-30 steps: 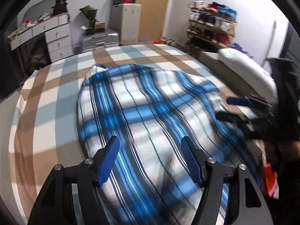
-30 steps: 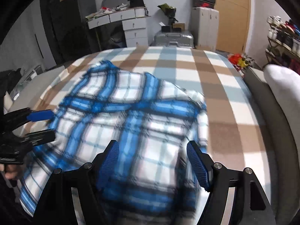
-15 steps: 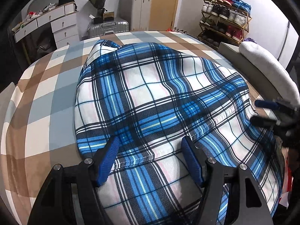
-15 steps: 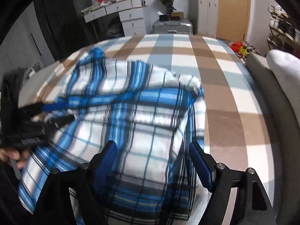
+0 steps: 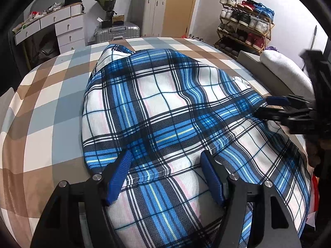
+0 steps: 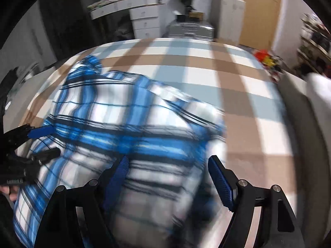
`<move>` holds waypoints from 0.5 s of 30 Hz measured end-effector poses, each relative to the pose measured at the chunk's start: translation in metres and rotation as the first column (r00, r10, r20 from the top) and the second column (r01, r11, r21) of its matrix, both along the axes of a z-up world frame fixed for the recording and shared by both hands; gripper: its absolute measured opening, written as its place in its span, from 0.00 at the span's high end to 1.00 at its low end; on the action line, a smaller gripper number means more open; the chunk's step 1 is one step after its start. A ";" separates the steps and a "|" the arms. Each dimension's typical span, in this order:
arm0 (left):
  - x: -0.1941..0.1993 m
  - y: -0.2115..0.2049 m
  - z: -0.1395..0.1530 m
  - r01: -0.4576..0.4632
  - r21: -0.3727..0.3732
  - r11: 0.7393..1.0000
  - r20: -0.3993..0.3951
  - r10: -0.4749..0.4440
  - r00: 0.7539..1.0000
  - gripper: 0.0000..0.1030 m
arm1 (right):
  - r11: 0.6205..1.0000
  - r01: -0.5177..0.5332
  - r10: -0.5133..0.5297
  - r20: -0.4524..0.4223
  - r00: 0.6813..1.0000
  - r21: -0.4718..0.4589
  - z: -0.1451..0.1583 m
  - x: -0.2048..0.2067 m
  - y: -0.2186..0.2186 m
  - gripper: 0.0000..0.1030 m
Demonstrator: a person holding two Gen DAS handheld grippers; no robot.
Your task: Fold large clothes
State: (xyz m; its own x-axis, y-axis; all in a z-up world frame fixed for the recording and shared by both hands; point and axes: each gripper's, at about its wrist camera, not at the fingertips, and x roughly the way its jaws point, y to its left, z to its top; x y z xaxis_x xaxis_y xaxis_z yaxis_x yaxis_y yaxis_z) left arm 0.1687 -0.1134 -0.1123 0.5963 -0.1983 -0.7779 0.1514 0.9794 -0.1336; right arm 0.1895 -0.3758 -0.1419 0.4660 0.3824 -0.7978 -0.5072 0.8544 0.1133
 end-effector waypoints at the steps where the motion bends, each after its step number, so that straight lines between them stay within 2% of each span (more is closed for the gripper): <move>1: -0.002 0.001 0.001 -0.003 0.000 1.000 -0.001 0.003 1.000 0.38 | 1.000 -0.004 0.004 -0.015 1.000 0.030 0.001 -0.005 -0.011 0.23; 3: -0.009 0.004 0.005 -0.018 -0.016 1.000 -0.004 0.018 1.000 0.38 | 0.996 0.003 0.003 -0.061 0.998 0.092 0.000 -0.017 -0.037 0.23; 5: -0.021 0.013 0.010 -0.046 -0.084 0.995 -0.015 0.045 0.999 0.38 | 0.988 0.032 -0.012 -0.132 0.991 0.149 -0.006 -0.030 -0.065 0.23; 8: -0.046 0.030 0.019 -0.088 -0.216 0.972 -0.044 0.080 0.996 0.38 | 0.964 0.082 -0.026 -0.219 0.975 0.252 -0.016 -0.048 -0.097 0.22; 11: -0.064 0.038 0.023 -0.106 -0.275 0.955 -0.062 0.093 0.994 0.38 | 0.932 0.098 -0.011 -0.244 0.970 0.349 -0.018 -0.059 -0.110 0.19; 15: -0.076 0.040 0.016 -0.119 -0.334 0.935 -0.133 0.078 0.988 0.38 | 0.901 0.070 0.040 -0.245 0.969 0.428 -0.021 -0.062 -0.101 0.19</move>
